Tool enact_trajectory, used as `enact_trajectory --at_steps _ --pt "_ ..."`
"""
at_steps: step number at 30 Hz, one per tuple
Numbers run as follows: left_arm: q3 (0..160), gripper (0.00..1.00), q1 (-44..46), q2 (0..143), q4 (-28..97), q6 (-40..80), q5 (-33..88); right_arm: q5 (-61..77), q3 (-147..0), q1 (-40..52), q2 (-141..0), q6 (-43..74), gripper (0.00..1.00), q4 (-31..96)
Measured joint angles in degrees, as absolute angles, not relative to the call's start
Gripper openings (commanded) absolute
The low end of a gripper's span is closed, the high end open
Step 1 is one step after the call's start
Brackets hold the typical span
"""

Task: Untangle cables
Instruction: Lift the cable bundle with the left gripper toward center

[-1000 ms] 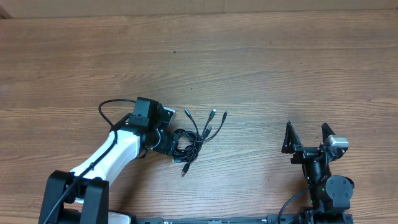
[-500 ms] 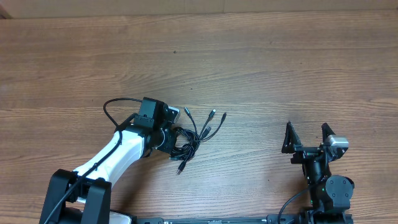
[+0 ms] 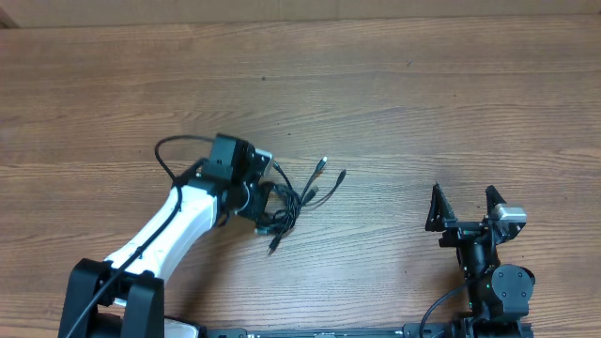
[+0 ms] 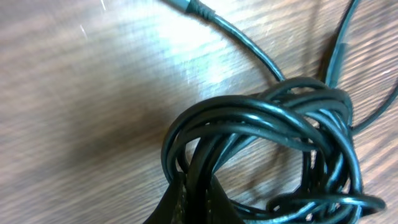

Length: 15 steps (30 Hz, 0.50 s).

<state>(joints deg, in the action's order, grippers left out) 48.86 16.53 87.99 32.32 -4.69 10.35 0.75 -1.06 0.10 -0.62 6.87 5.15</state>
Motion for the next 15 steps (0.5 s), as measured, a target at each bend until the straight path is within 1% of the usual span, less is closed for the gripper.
enact_trajectory --at_steps 9,15 --pt "61.36 0.04 20.14 83.07 42.28 -15.16 10.00 0.71 -1.06 0.10 -0.62 6.87 1.00 5.15" --pt "62.98 0.04 22.79 80.14 43.40 -21.63 10.00 0.64 -1.06 0.10 -0.62 6.85 1.00 5.17"
